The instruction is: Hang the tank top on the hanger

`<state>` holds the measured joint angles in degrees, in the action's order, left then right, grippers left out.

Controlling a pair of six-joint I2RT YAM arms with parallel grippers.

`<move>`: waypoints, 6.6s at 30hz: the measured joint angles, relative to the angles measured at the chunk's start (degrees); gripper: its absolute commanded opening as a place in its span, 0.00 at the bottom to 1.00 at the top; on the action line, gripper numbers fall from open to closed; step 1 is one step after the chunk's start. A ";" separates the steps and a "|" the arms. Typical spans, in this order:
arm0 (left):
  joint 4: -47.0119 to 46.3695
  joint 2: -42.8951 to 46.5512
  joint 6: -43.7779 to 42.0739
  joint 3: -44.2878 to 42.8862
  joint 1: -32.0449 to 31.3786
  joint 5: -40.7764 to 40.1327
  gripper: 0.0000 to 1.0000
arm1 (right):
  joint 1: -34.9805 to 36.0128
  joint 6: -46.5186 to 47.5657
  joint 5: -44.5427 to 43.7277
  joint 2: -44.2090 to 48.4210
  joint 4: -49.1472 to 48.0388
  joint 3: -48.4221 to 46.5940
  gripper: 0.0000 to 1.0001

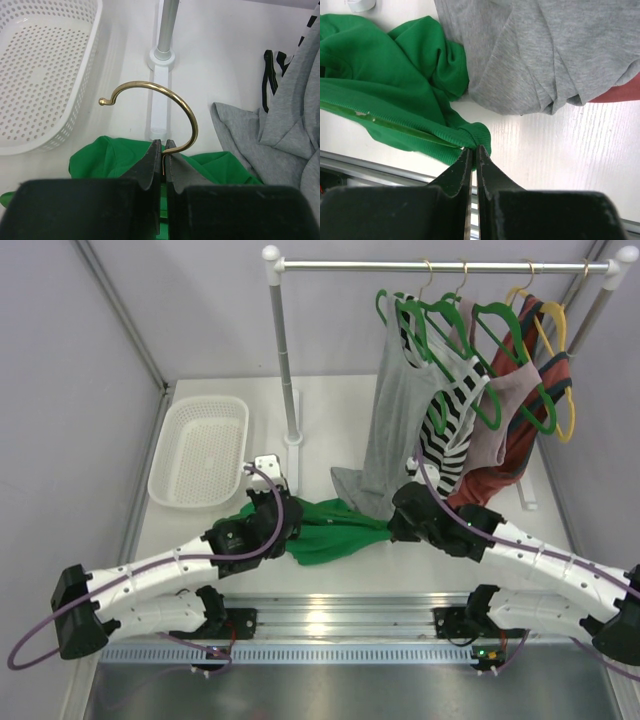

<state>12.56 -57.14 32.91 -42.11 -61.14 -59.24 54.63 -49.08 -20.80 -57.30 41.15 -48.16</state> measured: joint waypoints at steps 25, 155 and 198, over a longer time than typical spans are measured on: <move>-1.22 -4.02 -9.16 -4.63 0.31 7.30 0.00 | 3.30 10.10 -1.22 -14.23 5.03 -24.00 0.00; 12.83 9.35 -16.57 -18.25 4.17 24.37 0.58 | 7.23 39.85 12.87 0.63 -14.40 -17.84 0.00; -13.51 7.39 -4.48 -6.67 39.36 92.94 0.46 | 7.23 39.85 12.90 4.79 -12.33 -17.84 0.00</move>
<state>-0.95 -49.76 28.42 -48.77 -21.78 33.69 61.87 -9.23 -7.90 -52.51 28.82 -66.00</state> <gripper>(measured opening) 0.506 0.028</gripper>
